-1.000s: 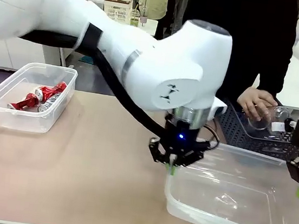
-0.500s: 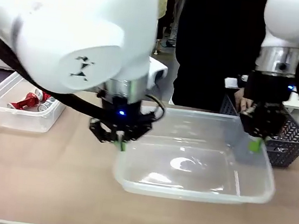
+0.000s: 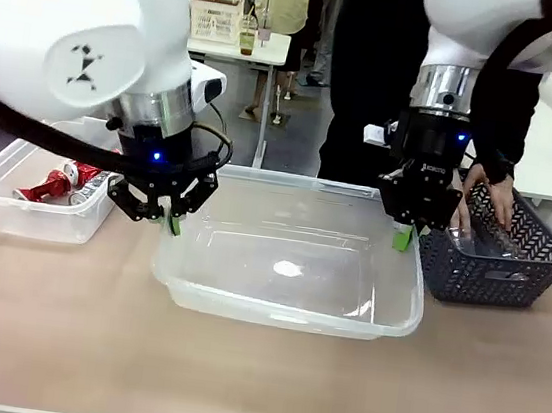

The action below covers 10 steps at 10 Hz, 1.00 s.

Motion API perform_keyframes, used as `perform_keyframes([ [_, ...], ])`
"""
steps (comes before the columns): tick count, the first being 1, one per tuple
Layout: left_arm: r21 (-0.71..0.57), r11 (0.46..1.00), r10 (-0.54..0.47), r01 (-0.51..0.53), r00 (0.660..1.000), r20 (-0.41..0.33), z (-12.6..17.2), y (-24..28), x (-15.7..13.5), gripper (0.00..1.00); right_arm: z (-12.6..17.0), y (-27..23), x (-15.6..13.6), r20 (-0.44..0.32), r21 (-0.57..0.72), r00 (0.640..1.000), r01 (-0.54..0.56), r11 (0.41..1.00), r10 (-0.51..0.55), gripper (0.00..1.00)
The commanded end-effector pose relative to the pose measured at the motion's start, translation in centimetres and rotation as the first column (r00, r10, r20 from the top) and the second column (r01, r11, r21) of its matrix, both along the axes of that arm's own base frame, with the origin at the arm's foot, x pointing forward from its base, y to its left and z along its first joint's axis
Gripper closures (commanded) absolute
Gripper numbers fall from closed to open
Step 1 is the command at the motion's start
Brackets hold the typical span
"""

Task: Sort the waste into each basket.
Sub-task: Pick up the Organizing box on the right side of the table and lift it.

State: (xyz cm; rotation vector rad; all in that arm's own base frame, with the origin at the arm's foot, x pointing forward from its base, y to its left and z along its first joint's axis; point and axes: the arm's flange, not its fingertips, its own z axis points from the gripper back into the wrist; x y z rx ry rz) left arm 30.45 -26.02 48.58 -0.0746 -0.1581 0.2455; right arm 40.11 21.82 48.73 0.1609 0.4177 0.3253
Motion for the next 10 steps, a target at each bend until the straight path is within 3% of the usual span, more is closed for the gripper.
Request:
perform_keyframes([
  [1, 0.003, 1.0, 0.009, -0.009, 0.998, -0.058, -1.7, 2.0, 3.6, 1.0, -0.4, -1.3, 0.2, -0.021, 0.006, 0.999, 0.043, 0.999, -0.043, 1.0],
  [3, -0.015, 1.0, -0.012, 0.011, 0.997, -0.081, -2.9, 2.6, 4.2, 1.0, -2.1, -1.3, 1.7, -0.026, 0.013, 0.995, 0.096, 0.995, -0.096, 1.0],
  [4, -0.031, 0.999, -0.026, 0.024, 0.996, -0.09, -3.4, 2.7, 4.5, 1.0, -3.0, -1.4, 2.4, -0.01, 0.025, 0.983, 0.182, 0.983, -0.182, 1.0],
  [5, -0.015, 1.0, -0.003, 0.001, 0.993, -0.119, -4.0, 2.8, 4.9, 1.0, -3.3, -1.6, 2.8, 0.057, 0.057, 0.964, 0.256, 0.965, -0.259, 1.0],
  [6, -0.03, 0.998, -0.054, 0.051, 0.995, -0.079, -2.8, 0.8, 3.7, 1.0, -3.6, -1.7, 2.8, 0.124, 0.061, 0.928, 0.345, 0.937, -0.35, 1.0],
  [8, -0.03, 0.998, -0.054, 0.051, 0.995, -0.079, -2.8, 0.8, 3.7, 1.0, -3.5, -2.0, 2.1, 0.184, 0.121, 0.884, 0.414, 0.902, -0.43, 1.0],
  [9, -0.03, 0.998, -0.054, 0.051, 0.995, -0.079, -2.8, 0.8, 3.7, 1.0, -3.8, -1.7, 4.3, 0.11, 0.059, 0.946, 0.299, 0.953, -0.303, 1.0],
  [10, -0.03, 0.998, -0.054, 0.051, 0.995, -0.079, -2.8, 0.8, 3.7, 1.0, -3.8, -1.7, 4.3, 0.11, 0.059, 0.946, 0.299, 0.953, -0.303, 1.0],
])
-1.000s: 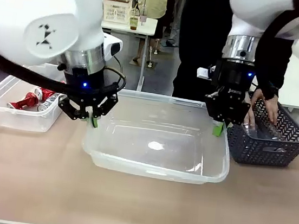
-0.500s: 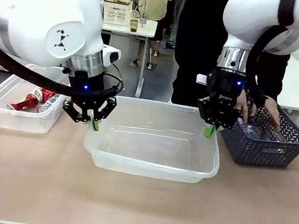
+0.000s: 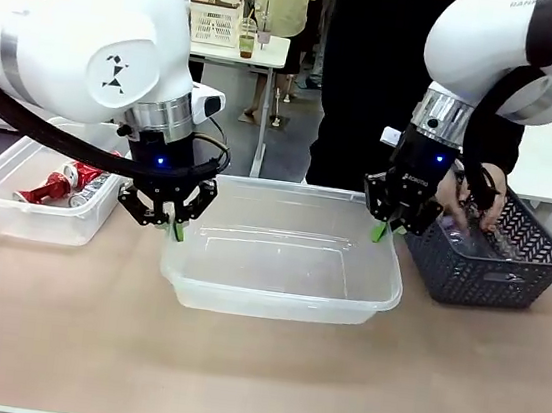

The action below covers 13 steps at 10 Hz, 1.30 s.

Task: Sort the waste into each basket.
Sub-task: Pick up the Organizing box on the right side of the table and lift it, then offer the picked Organizing box to the human.

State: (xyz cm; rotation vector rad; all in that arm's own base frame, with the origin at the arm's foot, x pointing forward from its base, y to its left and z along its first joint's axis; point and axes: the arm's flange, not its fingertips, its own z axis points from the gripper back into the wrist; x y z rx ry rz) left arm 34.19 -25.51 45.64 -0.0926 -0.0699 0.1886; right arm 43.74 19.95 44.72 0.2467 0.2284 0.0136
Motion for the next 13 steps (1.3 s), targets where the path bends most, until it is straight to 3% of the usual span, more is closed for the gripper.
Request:
perform_keyframes([
  [1, -0.004, 1.0, 0.009, -0.009, 1.0, 0.003, 0.13, 0.27, -0.03, 1.0, 0.19, 0.22, 0.64, -0.032, -0.001, 0.999, -0.032, 0.999, 0.032, 1.0],
  [13, -0.004, 1.0, 0.009, -0.009, 1.0, 0.003, 0.13, 0.27, -0.03, 1.0, 0.19, 0.22, 0.64, -0.032, -0.001, 0.999, -0.032, 0.999, 0.032, 1.0],
])
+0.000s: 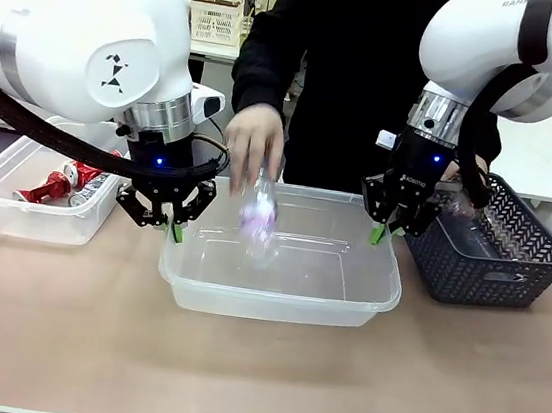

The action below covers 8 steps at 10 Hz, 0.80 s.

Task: Sort the waste into each basket.
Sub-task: Offer the picked Organizing box to the human.

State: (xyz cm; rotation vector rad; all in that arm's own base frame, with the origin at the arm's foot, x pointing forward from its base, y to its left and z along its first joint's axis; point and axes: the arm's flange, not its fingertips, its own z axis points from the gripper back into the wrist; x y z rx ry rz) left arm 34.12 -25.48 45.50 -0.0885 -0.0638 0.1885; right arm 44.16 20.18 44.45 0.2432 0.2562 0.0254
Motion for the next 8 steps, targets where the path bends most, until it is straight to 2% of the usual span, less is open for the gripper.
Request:
perform_keyframes([
  [1, -0.007, 1.0, 0.01, -0.009, 1.0, 0.009, 0.26, 0.23, 0.04, 1.0, 0.47, -0.01, 0.21, -0.006, 0.0, 1.0, -0.017, 1.0, 0.017, 1.0],
  [8, -0.007, 1.0, 0.01, -0.009, 1.0, 0.009, 0.26, 0.23, 0.04, 1.0, 0.47, -0.01, 0.21, -0.006, 0.0, 1.0, -0.017, 1.0, 0.017, 1.0],
])
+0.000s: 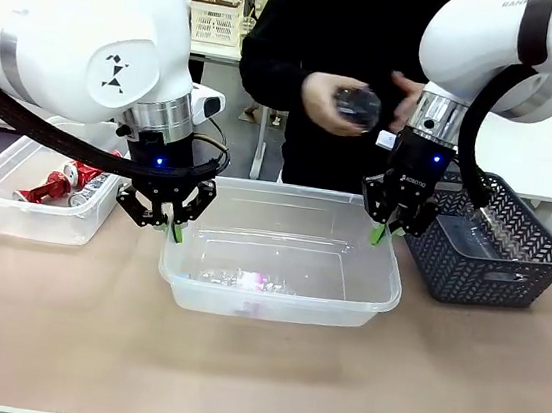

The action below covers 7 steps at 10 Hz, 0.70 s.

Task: Sort the waste into each basket.
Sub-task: Offer the picked Organizing box to the human.

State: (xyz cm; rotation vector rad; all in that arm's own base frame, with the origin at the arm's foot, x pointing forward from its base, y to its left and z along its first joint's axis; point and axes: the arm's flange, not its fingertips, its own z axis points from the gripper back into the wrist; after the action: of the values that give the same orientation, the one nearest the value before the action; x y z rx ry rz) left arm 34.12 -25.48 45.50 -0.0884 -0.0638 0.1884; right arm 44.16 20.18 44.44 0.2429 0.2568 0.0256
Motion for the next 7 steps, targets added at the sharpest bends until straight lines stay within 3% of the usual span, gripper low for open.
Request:
perform_keyframes([
  [1, -0.007, 1.0, 0.01, -0.01, 1.0, 0.009, 0.26, 0.23, 0.04, 1.0, 0.47, -0.01, 0.22, -0.005, 0.001, 1.0, -0.016, 1.0, 0.016, 1.0],
  [7, -0.007, 1.0, 0.01, -0.01, 1.0, 0.009, 0.26, 0.23, 0.04, 1.0, 0.47, -0.01, 0.22, -0.005, 0.001, 1.0, -0.016, 1.0, 0.016, 1.0],
])
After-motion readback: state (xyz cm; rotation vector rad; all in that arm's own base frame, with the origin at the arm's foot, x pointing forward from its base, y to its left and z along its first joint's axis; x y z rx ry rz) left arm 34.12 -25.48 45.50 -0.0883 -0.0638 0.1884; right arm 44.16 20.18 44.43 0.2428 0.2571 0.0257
